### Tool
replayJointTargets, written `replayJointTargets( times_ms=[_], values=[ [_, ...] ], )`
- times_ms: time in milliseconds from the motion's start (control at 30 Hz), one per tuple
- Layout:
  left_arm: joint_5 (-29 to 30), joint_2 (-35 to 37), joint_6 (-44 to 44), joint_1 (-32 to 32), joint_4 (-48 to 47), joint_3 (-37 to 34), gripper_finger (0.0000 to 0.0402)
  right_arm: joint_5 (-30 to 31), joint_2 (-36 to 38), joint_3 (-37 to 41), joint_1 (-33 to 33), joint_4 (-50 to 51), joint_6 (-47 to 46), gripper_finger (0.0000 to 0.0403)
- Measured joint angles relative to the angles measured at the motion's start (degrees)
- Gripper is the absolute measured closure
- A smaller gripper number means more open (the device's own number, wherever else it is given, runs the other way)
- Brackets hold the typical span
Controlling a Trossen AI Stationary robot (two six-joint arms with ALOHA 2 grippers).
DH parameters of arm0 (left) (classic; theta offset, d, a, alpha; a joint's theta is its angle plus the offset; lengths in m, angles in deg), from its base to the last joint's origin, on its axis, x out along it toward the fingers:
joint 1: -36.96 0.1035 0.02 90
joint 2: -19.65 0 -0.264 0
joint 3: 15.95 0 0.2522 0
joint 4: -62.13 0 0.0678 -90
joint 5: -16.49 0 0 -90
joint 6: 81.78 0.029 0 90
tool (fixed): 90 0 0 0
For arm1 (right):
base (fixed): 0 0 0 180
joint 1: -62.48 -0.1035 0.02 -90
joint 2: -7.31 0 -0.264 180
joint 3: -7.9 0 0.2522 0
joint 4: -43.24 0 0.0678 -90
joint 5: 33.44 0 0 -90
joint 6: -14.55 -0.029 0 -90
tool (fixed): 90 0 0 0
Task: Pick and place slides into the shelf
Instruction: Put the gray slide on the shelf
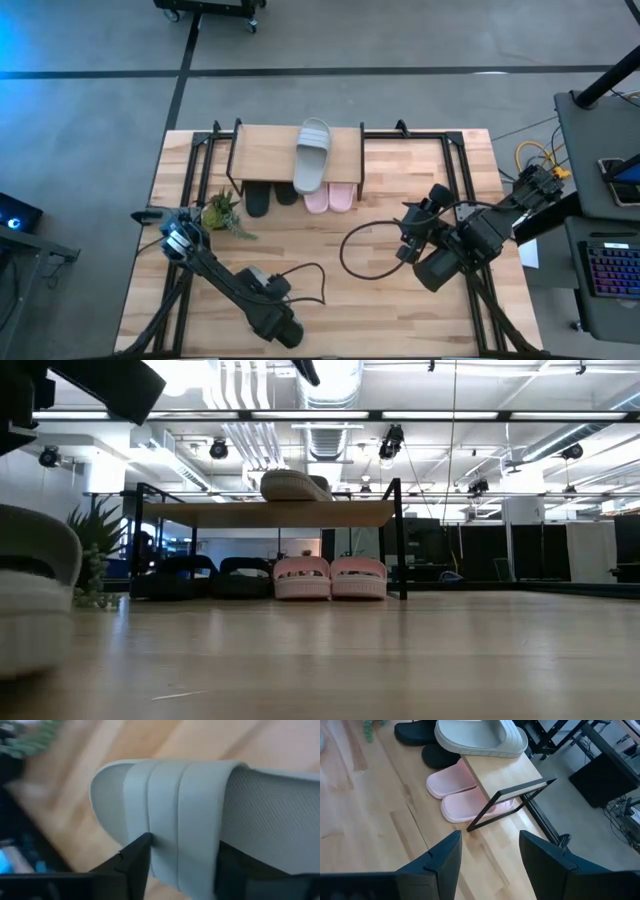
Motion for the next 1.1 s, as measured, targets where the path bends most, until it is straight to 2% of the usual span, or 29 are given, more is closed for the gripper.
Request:
replayJointTargets(
  times_ms=[67,200,233,333,400,533,600,700,767,867,1100],
  values=[
    [0.49,0.0,1.2,0.1,-2.67,0.02,0.0274,0.0,0.0,0.0,0.04,0.0,-0.19,0.0213],
    [3.57,0.42,5.85,0.24,-3.73,0.1,0.0375,0.0,0.0,0.0,0.8,-0.02,-0.34,0.0213],
    [4.48,0.61,6.67,0.34,-3.76,0.08,0.0387,0.04,0.0,0.0,1.1,0.0,-0.35,0.0213],
    [5.03,2.12,7.67,1.18,-3.81,0.34,0.0396,0.07,0.0,0.0,2.07,-0.02,-0.36,0.0213],
    [7.61,3.83,7.51,1.45,-3.59,2.16,0.0399,0.09,0.0,0.0,2.73,-0.01,-0.36,0.0213],
    [16.37,10.76,7.26,1.79,-3.71,5.13,0.04,0.16,-0.01,0.0,3.59,0.0,-0.36,0.0213],
    [23.0,14.51,8.26,2.21,-3.67,5.84,0.04,0.63,-0.04,0.0,3.83,-0.01,-0.36,0.0213],
    [34.37,19.44,16.45,3.07,-3.69,6.48,0.0401,2.42,-0.04,0.0,3.83,0.0,-0.36,0.0213],
    [40.51,22.11,26.05,3.87,-3.71,6.07,0.0401,3.62,-0.04,0.0,3.95,0.0,-0.46,0.0213],
    [45.42,24.52,40.2,7.06,-3.68,4.71,0.0401,4.46,-0.04,0.0,4.64,-0.02,-1.81,0.0213],
    [53.26,29.11,60.08,23.4,-3.73,0.47,0.0401,6.46,-0.04,0.0,8.92,0.0,-4.79,0.0213]
  ],
)
